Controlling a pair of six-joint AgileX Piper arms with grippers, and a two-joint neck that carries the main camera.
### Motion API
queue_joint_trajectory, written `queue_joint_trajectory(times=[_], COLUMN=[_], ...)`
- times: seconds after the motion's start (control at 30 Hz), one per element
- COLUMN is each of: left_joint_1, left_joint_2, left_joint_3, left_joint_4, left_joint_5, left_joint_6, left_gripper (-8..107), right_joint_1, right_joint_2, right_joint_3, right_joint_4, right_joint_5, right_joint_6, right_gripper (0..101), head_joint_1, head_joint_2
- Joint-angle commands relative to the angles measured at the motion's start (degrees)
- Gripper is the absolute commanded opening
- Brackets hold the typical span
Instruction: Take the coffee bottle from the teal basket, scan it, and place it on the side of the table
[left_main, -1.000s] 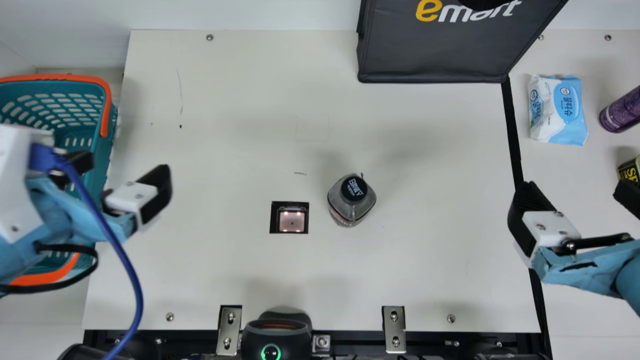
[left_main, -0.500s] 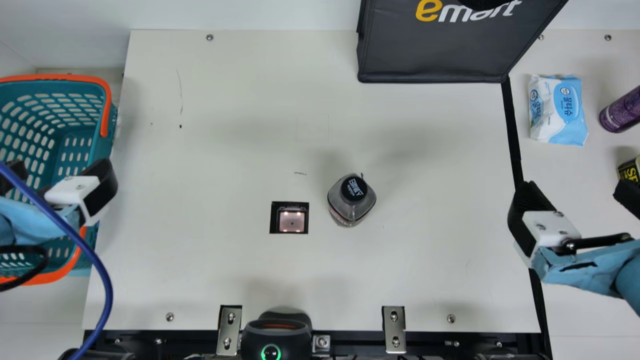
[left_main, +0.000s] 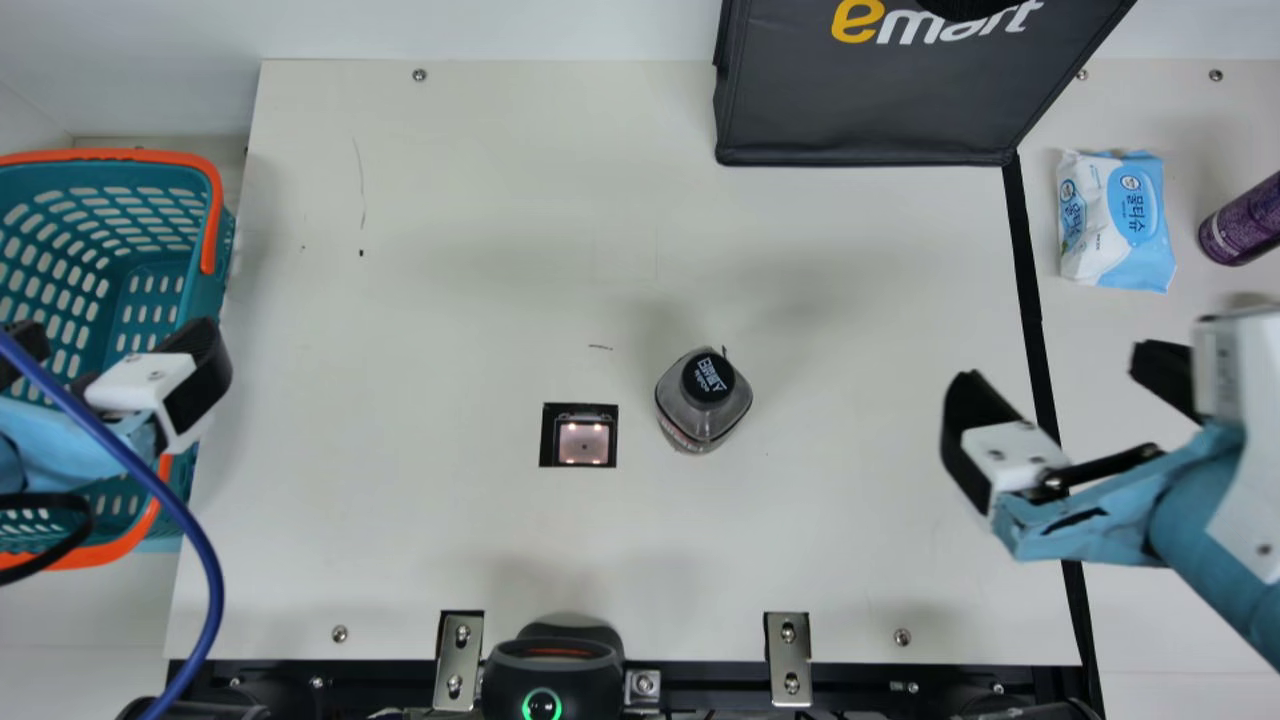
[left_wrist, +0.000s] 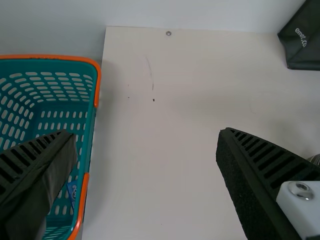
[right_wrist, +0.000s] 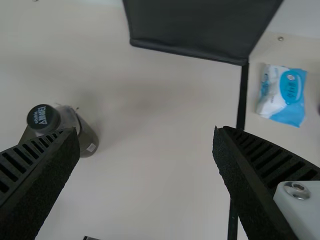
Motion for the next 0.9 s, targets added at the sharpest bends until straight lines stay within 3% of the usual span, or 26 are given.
queue_joint_trajectory(times=[0.0, 0.47, 0.87], left_joint_1=[0.0, 0.0, 0.0], left_joint_2=[0.0, 0.0, 0.0], left_joint_3=[0.0, 0.0, 0.0], left_joint_4=[0.0, 0.0, 0.0], left_joint_5=[0.0, 0.0, 0.0], left_joint_6=[0.0, 0.0, 0.0], left_gripper=[90, 90, 90], right_joint_1=[1.47, 11.47, 23.8], right_joint_2=[0.67, 7.23, 15.29], right_joint_3=[0.1, 1.19, 2.03], right_joint_4=[1.02, 3.63, -3.54], right_joint_5=[-0.33, -2.47, -8.75], right_joint_6=[-1.16, -6.06, 4.96], right_gripper=[95, 95, 95], head_joint_1=[-1.66, -1.66, -1.66], head_joint_2=[0.09, 0.09, 0.09])
